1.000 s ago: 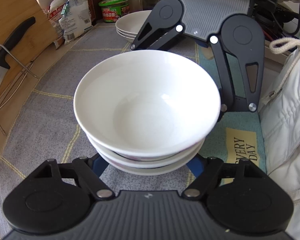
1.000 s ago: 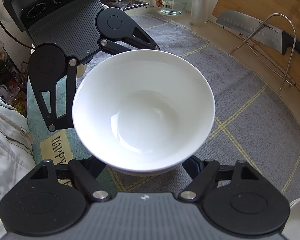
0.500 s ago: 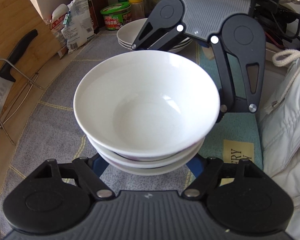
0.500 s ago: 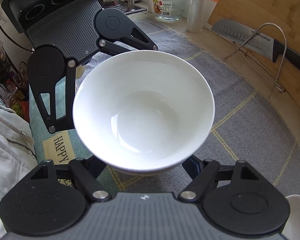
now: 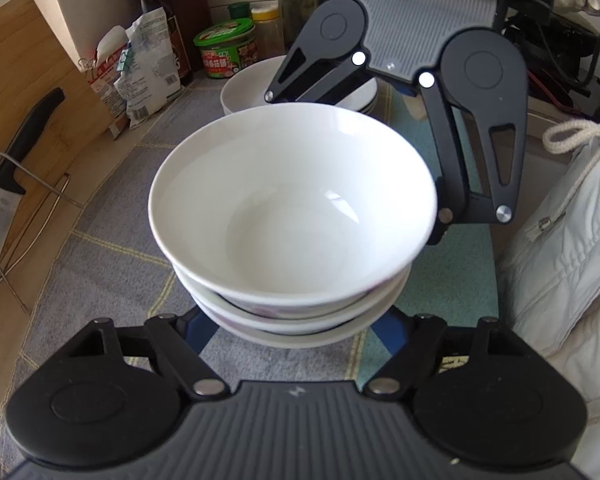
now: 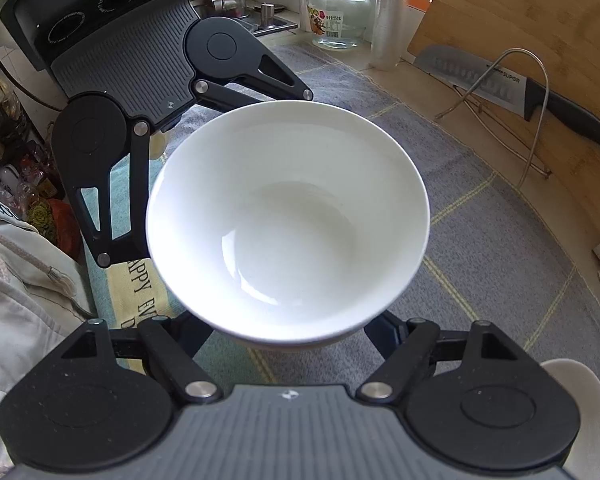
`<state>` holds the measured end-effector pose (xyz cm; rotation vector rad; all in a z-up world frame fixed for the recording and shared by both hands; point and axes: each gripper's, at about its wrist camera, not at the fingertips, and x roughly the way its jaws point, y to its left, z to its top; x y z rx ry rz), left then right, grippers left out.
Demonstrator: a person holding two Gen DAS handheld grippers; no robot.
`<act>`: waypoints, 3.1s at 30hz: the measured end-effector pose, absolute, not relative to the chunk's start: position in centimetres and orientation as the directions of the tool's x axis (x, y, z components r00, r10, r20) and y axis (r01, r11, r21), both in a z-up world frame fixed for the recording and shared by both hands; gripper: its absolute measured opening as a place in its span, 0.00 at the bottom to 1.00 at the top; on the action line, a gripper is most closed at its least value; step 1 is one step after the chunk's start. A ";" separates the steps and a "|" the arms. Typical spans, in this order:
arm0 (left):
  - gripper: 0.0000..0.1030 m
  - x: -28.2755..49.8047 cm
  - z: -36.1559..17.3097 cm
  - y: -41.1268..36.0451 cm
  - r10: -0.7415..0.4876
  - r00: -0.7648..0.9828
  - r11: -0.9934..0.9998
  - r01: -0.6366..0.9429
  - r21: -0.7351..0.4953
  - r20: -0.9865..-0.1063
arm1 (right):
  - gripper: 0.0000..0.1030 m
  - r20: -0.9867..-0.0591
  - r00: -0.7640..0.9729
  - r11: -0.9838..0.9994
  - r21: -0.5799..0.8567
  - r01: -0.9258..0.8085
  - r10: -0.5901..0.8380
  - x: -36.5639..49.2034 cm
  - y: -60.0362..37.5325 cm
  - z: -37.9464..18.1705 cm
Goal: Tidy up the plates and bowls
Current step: 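Lift the bowl stack and carry it with the right gripper toward the plates, then lower the bowl stack onto the flower-print plate stack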
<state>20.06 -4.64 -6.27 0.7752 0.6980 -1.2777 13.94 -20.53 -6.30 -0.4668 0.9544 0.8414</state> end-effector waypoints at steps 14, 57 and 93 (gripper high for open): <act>0.78 19.6 -5.5 -8.7 -0.579 0.157 0.093 0.988 0.126 -0.800 | 0.82 -0.857 0.316 0.616 0.001 -0.788 0.407 13.1 -24.9 -5.2; 0.78 23.5 -6.8 -26.4 -0.637 0.092 -0.038 0.988 0.150 -0.765 | 0.82 -0.877 0.394 0.747 -0.062 -0.662 0.276 16.5 -41.8 -5.0; 0.78 23.8 -7.8 -26.9 -0.621 0.075 -0.027 0.993 0.117 -0.780 | 0.82 -0.892 0.355 0.754 -0.027 -0.657 0.278 17.4 -42.4 -5.9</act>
